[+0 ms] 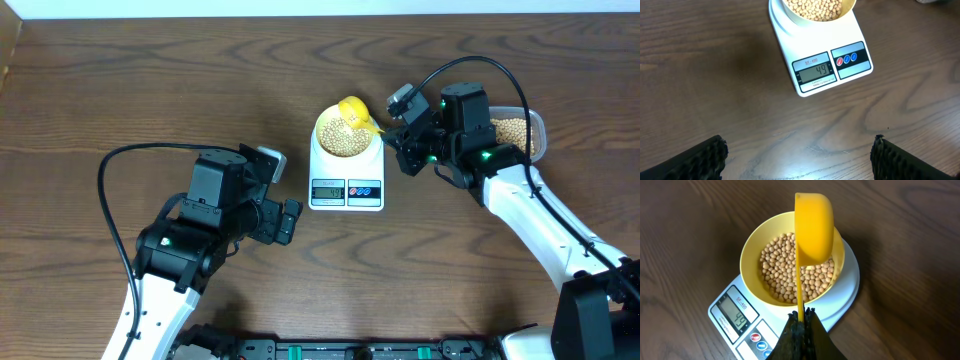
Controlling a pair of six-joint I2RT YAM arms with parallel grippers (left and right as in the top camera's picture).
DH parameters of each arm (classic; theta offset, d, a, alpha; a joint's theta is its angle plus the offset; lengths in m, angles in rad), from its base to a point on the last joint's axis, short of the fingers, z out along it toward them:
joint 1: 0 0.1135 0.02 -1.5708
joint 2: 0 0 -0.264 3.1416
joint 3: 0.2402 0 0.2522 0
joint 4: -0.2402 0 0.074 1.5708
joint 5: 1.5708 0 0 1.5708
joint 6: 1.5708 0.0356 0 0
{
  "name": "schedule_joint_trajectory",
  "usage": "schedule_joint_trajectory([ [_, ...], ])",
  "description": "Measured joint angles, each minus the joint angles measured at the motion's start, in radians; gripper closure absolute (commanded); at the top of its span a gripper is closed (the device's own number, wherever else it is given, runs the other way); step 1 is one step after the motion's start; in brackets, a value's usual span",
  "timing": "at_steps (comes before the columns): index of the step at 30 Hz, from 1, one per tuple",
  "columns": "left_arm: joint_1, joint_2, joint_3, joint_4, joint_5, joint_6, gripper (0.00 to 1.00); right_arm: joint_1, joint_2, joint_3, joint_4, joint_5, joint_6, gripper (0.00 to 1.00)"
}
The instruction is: Scoop item into bowl and weigh 50g on scale
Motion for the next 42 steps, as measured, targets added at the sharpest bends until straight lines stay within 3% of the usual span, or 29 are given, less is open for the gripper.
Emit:
schedule_joint_trajectory([
  [42, 0.000, 0.000, 0.000, 0.000, 0.000, 0.000, 0.06, 0.000, 0.000, 0.000, 0.002, 0.009, -0.005, 0.99],
])
